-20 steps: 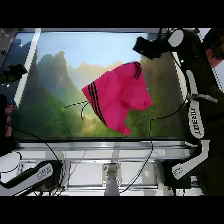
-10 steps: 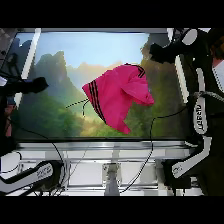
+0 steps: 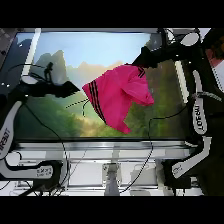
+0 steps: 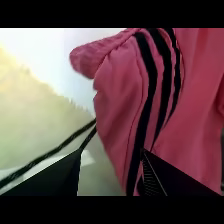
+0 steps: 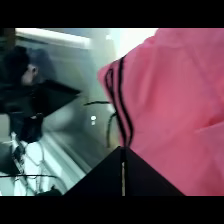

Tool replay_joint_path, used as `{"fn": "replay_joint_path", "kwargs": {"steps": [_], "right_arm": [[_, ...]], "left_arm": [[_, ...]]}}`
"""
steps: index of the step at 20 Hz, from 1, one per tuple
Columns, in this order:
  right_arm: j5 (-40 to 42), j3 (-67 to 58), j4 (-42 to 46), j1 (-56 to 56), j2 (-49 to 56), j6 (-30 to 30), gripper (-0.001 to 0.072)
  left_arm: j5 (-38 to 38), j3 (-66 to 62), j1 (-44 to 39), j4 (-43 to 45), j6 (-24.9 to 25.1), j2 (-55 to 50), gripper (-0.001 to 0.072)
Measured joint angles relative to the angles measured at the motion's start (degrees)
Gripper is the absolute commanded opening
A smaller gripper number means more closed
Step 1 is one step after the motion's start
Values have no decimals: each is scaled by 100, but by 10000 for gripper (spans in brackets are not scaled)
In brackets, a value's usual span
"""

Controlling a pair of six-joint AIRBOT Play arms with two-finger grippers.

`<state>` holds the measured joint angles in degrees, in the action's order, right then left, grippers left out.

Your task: Fold the clothes and pants, and hang the long-sleeved shirts on hangers.

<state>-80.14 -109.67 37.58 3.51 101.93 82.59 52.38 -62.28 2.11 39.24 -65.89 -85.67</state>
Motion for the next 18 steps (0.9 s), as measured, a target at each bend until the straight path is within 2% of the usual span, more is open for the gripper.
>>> {"fn": "replay_joint_path", "kwargs": {"steps": [5,10,11,12,13,14,15,18], "right_arm": [[-48,31,-343,39,-83,-94,6],[-109,35,-428,46,-103,-118,6],[-116,35,-428,46,-103,-118,7],[-118,35,-433,46,-103,-120,7],[-120,35,-437,46,-103,-120,6],[-122,35,-437,46,-103,-122,6],[-125,35,-435,46,-103,-122,5],[-157,39,-184,46,-103,-94,3]], "left_arm": [[-1342,0,-529,-437,-450,-450,438],[-1899,0,-651,-944,-592,-627,433],[-1965,0,-671,-1023,-597,-647,412],[-2026,0,-699,-1143,-610,-673,355],[-2092,0,-739,-1274,-612,-706,237],[-2153,0,-774,-1397,-612,-737,56],[-2214,0,-811,-1499,-612,-763,10],[-2347,-17,-863,-1694,-599,-791,7]]}}
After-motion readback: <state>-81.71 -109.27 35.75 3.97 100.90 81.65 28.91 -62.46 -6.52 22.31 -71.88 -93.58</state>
